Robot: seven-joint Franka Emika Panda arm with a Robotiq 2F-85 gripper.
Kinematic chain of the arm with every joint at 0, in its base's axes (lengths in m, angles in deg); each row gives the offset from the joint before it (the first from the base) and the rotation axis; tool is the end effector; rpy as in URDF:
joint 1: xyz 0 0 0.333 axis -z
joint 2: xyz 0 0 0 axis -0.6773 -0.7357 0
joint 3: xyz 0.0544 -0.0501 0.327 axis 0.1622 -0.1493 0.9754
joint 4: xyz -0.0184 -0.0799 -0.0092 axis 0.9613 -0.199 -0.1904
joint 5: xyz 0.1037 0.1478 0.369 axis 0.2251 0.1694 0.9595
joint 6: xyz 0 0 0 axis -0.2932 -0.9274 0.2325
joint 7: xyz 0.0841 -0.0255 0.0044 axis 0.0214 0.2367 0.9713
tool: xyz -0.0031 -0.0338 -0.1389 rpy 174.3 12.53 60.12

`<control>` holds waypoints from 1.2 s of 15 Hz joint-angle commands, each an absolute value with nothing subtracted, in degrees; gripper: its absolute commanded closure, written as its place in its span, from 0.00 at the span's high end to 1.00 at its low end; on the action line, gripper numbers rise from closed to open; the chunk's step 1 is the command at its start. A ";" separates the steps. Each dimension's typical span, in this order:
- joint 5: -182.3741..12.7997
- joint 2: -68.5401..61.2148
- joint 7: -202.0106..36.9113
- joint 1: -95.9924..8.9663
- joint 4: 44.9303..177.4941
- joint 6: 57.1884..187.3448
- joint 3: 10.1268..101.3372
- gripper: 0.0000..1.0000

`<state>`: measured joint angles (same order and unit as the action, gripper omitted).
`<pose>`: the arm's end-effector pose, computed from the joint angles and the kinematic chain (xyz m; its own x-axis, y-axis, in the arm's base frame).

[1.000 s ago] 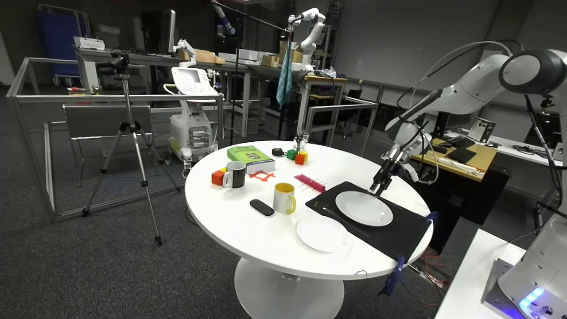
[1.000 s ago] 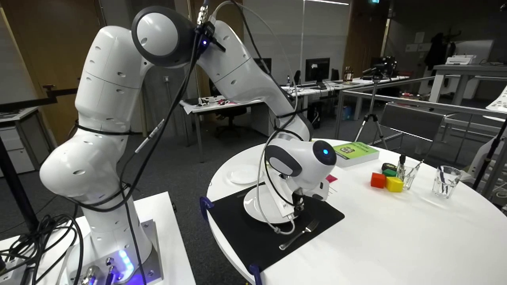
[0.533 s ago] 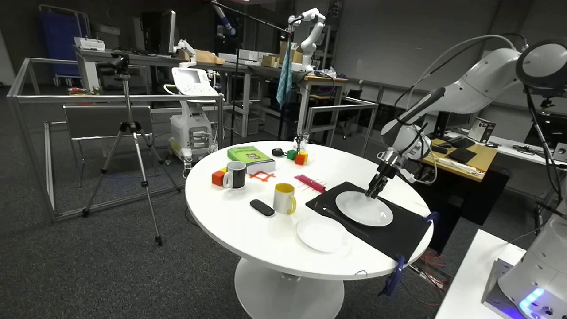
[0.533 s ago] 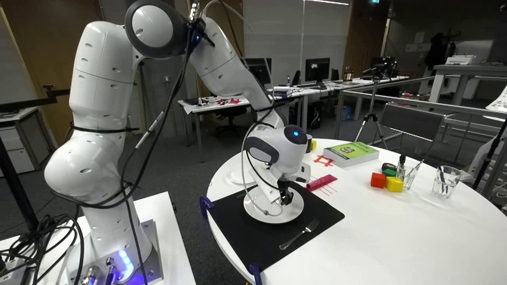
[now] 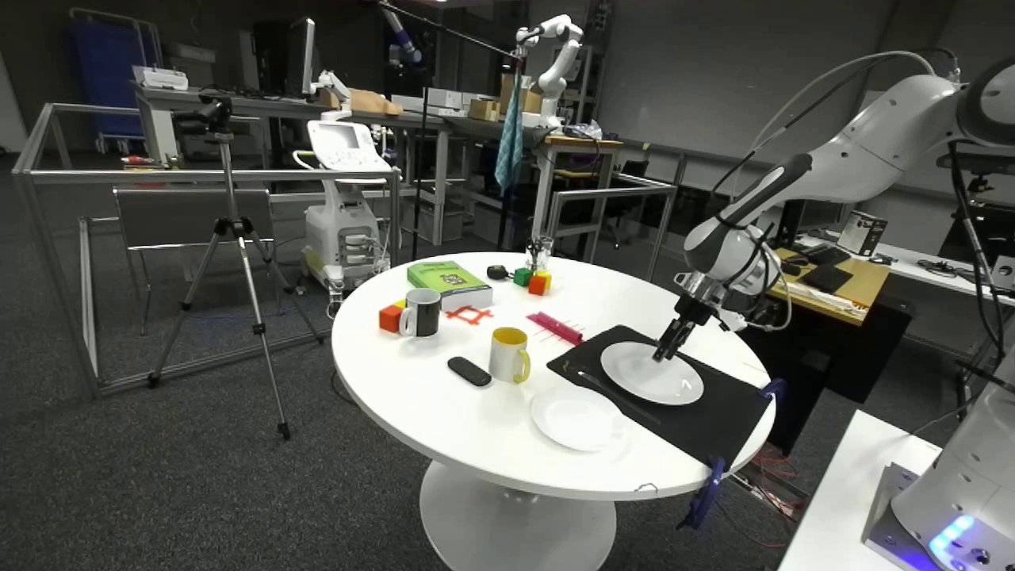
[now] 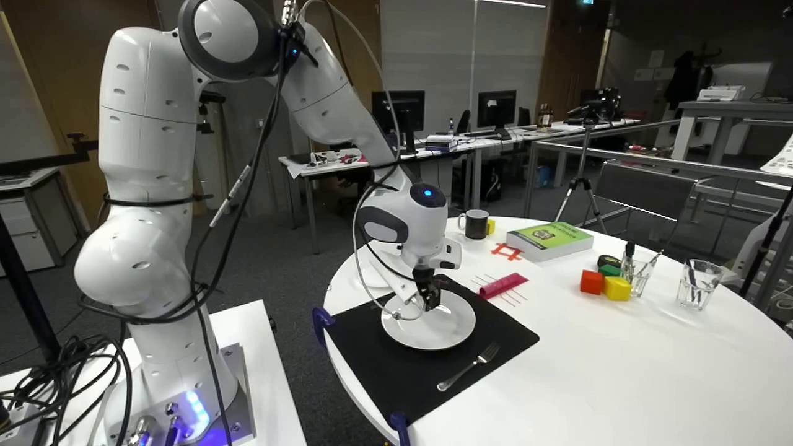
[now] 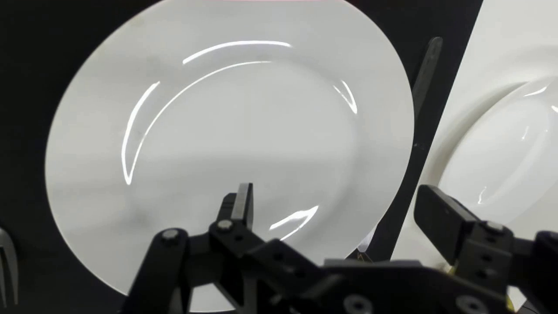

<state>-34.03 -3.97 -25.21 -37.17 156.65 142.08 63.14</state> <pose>0.5039 -0.0290 0.1563 0.9803 0.0897 0.1761 0.1421 -0.9392 -0.3125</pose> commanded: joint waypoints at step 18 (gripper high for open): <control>-37.15 -3.74 -26.54 -36.76 153.05 138.64 63.67 1.00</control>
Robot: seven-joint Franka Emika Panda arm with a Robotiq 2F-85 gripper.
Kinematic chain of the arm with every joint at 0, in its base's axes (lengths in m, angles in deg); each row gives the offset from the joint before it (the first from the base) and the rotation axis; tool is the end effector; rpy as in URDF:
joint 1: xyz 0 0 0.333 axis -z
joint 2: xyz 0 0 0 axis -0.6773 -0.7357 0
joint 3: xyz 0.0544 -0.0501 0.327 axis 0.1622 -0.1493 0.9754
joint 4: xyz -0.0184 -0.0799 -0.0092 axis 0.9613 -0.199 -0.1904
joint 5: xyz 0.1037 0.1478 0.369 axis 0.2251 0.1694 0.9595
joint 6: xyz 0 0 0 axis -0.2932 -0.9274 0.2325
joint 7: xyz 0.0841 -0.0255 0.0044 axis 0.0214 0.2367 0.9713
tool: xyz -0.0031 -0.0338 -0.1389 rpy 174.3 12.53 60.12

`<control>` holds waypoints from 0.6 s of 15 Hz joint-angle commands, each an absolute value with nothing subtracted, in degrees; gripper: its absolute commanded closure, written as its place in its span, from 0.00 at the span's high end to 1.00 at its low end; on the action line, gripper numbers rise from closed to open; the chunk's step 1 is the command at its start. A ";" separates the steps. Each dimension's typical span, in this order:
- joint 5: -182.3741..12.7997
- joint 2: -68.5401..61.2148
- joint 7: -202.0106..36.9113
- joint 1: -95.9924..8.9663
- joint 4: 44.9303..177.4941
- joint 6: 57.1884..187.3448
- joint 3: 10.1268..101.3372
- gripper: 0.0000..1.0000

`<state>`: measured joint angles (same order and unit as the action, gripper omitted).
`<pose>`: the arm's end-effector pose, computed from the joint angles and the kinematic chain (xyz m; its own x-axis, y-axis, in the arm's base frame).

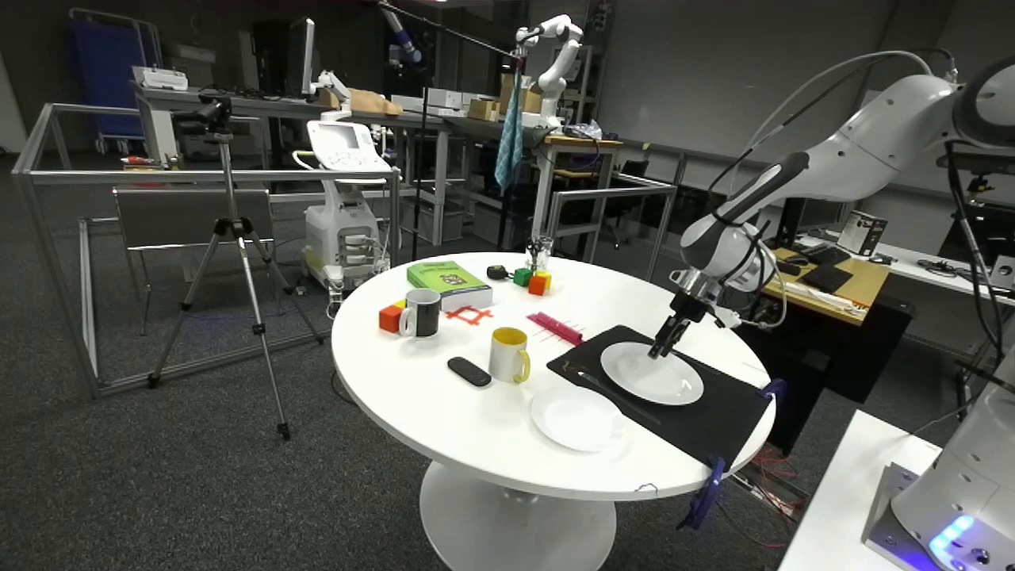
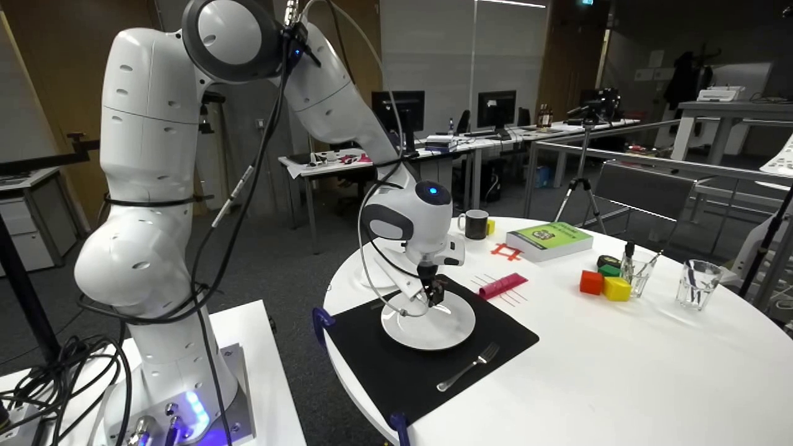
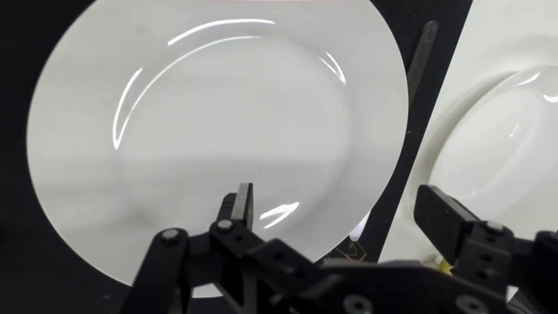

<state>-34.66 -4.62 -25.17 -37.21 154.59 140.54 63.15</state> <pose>0.5166 -0.0257 0.1610 0.9770 0.1066 0.1848 0.1630 -0.9320 -0.3238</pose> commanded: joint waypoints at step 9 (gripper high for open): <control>-45.68 -7.88 -24.81 -37.51 142.91 130.23 67.06 1.00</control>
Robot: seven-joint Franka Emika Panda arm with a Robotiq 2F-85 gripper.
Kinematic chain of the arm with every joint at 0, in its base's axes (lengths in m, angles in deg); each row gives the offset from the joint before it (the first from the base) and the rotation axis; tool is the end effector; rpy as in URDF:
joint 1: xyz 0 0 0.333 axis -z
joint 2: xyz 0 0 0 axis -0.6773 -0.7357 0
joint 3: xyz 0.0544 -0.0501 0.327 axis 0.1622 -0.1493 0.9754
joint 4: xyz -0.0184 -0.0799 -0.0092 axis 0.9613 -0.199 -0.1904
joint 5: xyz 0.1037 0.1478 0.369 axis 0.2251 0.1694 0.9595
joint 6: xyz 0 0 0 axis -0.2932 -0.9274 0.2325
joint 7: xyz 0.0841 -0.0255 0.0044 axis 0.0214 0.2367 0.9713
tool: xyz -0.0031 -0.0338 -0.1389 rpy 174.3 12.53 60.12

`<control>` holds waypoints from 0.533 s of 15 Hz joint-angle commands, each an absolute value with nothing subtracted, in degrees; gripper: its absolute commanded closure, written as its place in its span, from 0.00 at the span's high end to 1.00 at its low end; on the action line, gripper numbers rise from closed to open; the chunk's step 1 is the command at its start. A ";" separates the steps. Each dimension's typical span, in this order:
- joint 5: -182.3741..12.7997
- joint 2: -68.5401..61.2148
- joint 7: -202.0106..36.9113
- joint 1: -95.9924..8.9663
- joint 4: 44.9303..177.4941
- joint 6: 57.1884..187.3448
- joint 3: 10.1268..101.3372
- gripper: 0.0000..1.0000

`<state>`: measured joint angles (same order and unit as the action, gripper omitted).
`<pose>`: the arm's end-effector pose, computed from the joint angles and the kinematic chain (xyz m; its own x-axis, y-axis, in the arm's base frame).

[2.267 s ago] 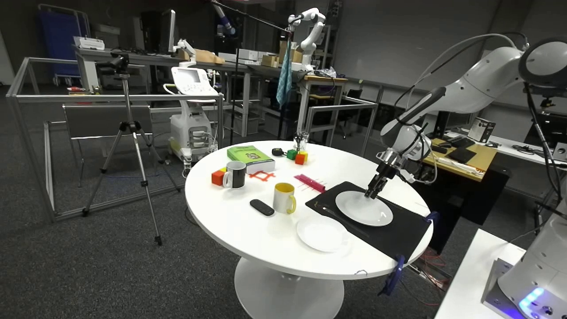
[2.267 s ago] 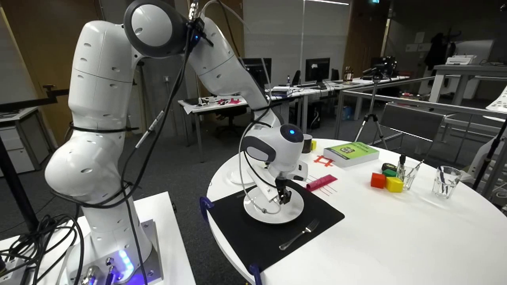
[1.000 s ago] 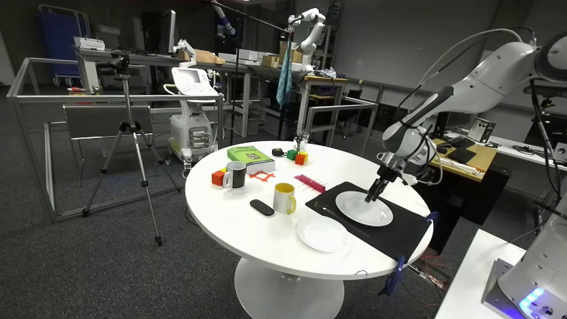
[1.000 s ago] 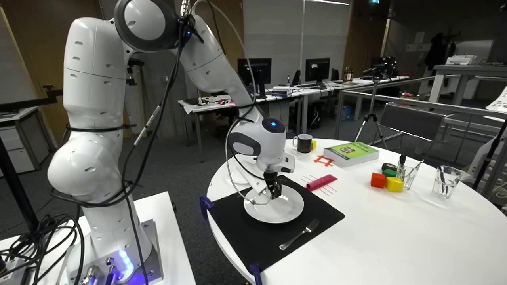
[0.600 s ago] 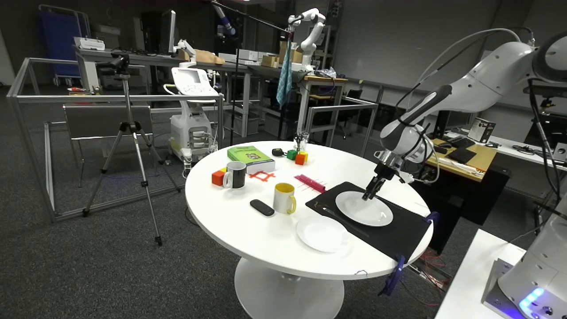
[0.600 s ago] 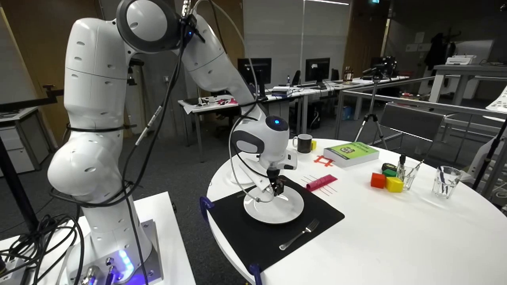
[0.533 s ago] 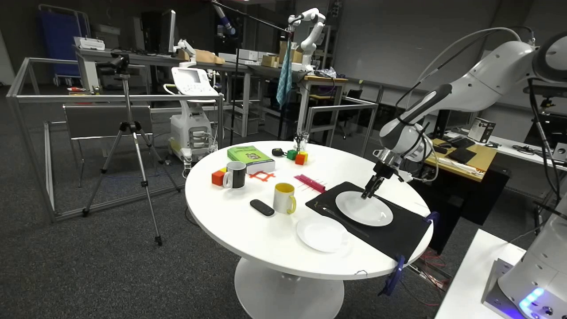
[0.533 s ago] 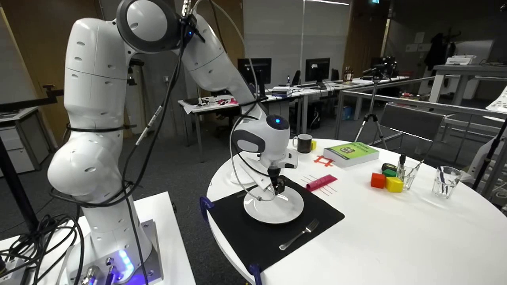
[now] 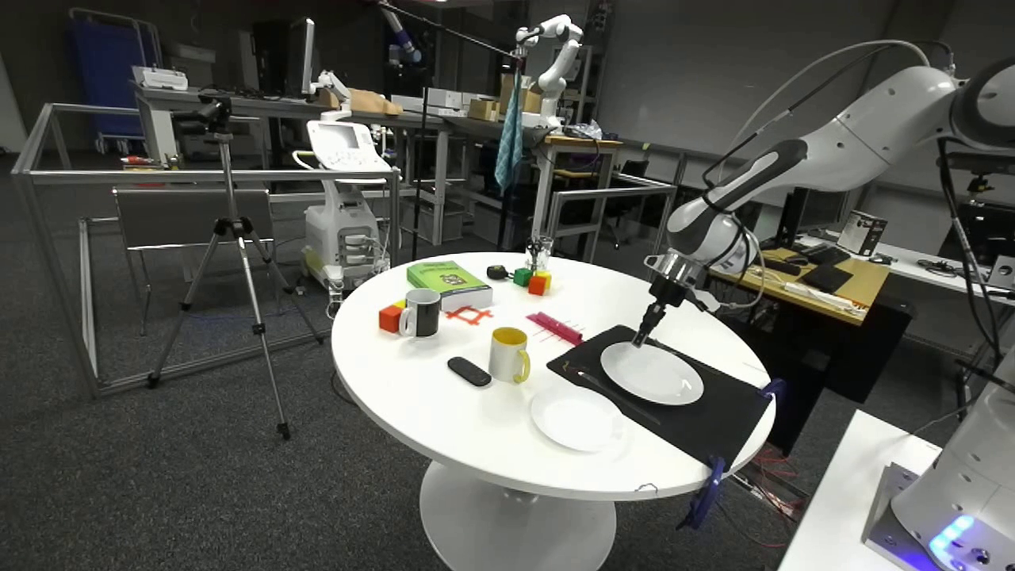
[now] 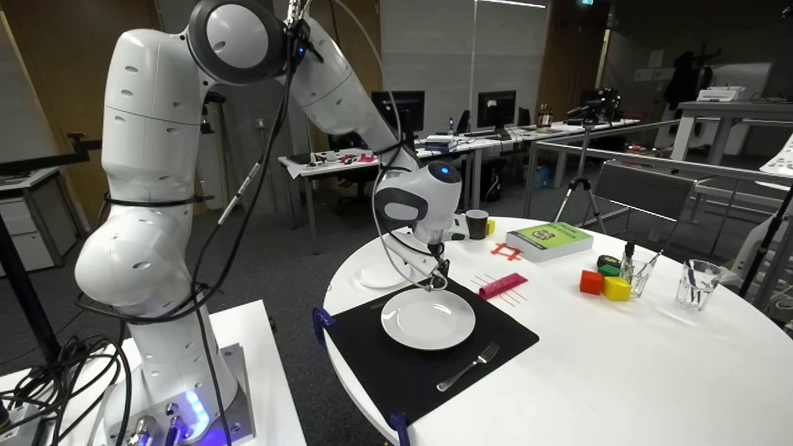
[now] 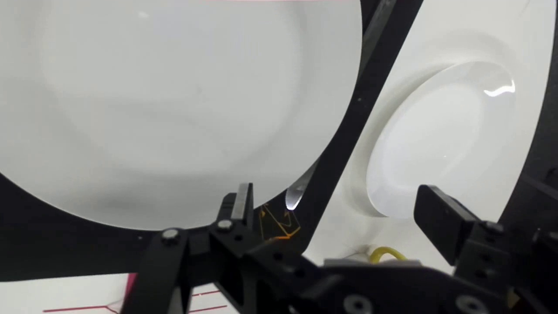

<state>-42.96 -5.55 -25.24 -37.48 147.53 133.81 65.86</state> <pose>0.5583 0.0158 0.1899 0.9275 0.3077 0.2124 0.3643 -0.8714 -0.3286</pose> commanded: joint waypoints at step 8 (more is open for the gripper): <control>-49.15 -16.90 -18.88 -36.74 131.18 123.75 72.07 1.00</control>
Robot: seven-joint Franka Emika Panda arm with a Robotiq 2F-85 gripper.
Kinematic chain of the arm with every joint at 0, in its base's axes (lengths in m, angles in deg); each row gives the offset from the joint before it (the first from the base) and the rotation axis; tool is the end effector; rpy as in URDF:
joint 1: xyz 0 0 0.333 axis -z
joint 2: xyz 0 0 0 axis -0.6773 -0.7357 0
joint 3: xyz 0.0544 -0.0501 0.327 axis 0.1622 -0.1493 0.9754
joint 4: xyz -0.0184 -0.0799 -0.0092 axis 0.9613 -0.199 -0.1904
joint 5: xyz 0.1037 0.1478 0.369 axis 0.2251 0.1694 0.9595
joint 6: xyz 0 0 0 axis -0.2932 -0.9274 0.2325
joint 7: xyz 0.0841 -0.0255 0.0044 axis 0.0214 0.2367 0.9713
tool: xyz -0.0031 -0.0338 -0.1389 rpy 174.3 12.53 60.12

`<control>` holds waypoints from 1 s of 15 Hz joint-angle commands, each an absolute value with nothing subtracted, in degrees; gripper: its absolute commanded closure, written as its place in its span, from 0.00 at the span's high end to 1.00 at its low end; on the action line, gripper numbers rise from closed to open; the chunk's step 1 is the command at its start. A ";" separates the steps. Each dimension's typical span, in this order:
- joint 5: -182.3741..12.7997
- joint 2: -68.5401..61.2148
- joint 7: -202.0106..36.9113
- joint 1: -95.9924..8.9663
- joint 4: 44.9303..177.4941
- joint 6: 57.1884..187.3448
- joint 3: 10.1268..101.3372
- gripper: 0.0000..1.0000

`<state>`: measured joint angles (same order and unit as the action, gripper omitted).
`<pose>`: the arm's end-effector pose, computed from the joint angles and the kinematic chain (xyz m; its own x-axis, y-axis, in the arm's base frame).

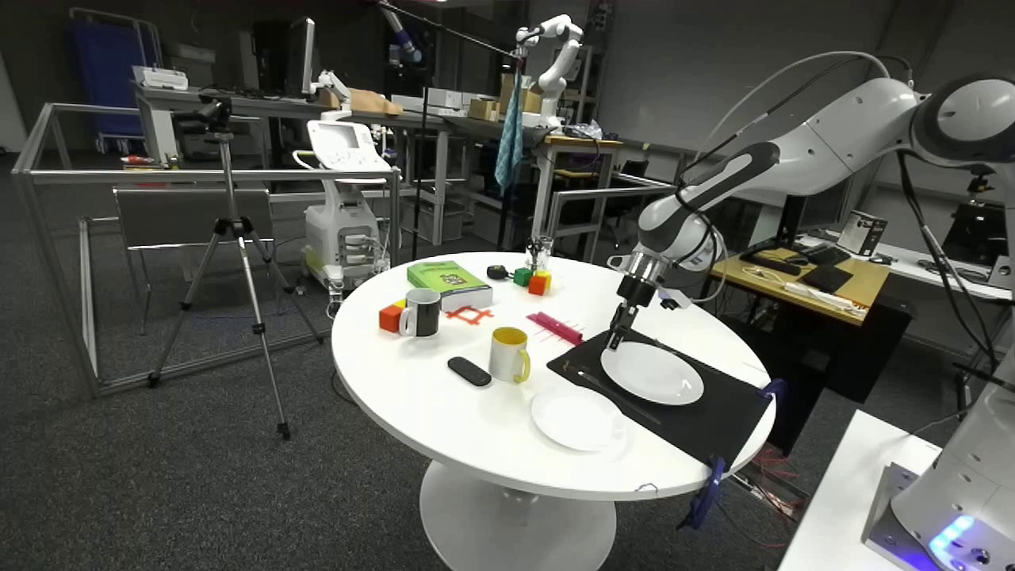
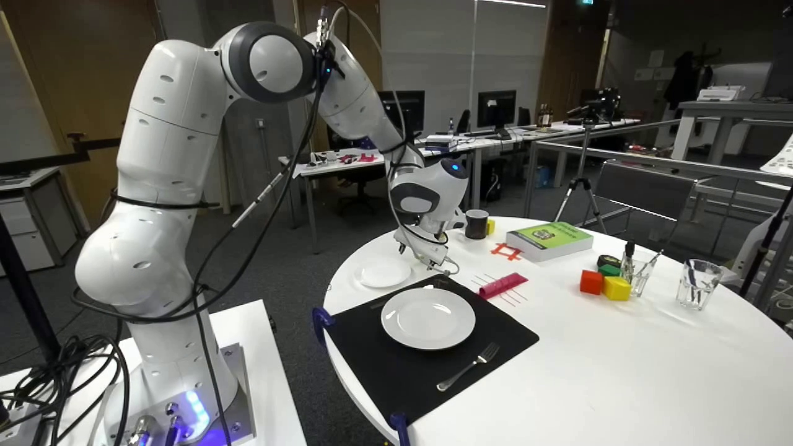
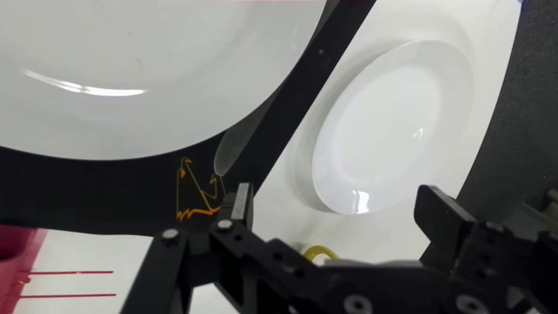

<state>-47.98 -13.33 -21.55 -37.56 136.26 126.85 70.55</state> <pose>0.6038 0.0773 0.1823 0.8279 0.5098 0.2340 0.5606 -0.7391 -0.3733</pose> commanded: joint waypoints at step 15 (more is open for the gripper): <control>-51.64 -30.25 -12.64 -36.52 116.44 111.97 74.63 1.00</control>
